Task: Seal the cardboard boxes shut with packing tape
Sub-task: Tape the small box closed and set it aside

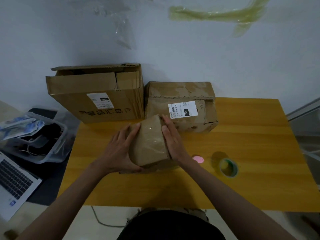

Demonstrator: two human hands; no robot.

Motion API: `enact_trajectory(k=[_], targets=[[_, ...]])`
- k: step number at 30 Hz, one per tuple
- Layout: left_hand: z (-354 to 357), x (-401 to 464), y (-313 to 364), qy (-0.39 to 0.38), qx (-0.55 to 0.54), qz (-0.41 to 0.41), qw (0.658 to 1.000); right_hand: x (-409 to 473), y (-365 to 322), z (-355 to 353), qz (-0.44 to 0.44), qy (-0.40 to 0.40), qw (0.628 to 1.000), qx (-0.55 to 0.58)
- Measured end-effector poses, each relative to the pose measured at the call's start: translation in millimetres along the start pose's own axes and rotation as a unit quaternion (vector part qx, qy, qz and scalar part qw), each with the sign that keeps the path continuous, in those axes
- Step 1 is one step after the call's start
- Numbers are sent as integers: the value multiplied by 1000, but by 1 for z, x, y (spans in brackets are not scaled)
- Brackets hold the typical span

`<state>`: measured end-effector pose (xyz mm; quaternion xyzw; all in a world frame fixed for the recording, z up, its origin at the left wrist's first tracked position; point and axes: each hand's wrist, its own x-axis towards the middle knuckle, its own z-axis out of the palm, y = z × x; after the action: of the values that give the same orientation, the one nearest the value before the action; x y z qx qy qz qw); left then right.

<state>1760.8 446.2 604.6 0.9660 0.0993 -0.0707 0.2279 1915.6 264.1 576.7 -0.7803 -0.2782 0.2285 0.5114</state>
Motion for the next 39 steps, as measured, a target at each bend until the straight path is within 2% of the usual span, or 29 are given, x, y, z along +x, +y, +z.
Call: enact_trajectory(k=[2, 9, 14, 16, 19, 21, 23, 26, 30, 35, 39], targets=[[-2, -5, -7, 4, -5, -1, 1000, 2, 4, 12, -16, 25, 1000, -6], [-2, -23, -31, -11, -55, -13, 998, 2, 61, 24, 29, 33, 997, -59], [-3, -24, -32, -15, -69, -15, 997, 2, 78, 20, 47, 50, 994, -83], [-4, -21, -30, -20, -69, -13, 997, -6, 87, 12, 83, 51, 990, -104], [-5, -15, -27, -23, -69, -10, 997, -23, 113, -3, 182, 41, 974, -127], [-5, -12, -27, -23, -75, -14, 997, -34, 122, -11, 239, 15, 967, -83], [-6, -7, -26, -15, -90, -26, 996, -40, 122, -19, 310, 1, 950, 41], [-16, 8, -10, -12, -128, -81, 988, -42, 99, -37, 341, -1, 925, 168], [-52, 40, 12, -82, -129, -211, 966, -39, 66, -61, 302, -10, 938, 168], [-93, 54, 38, -70, -237, -170, 954, -45, 63, -84, 332, -81, 928, 148], [-95, 64, 57, -25, -194, -121, 973, -52, 56, -94, 310, -135, 927, 160]])
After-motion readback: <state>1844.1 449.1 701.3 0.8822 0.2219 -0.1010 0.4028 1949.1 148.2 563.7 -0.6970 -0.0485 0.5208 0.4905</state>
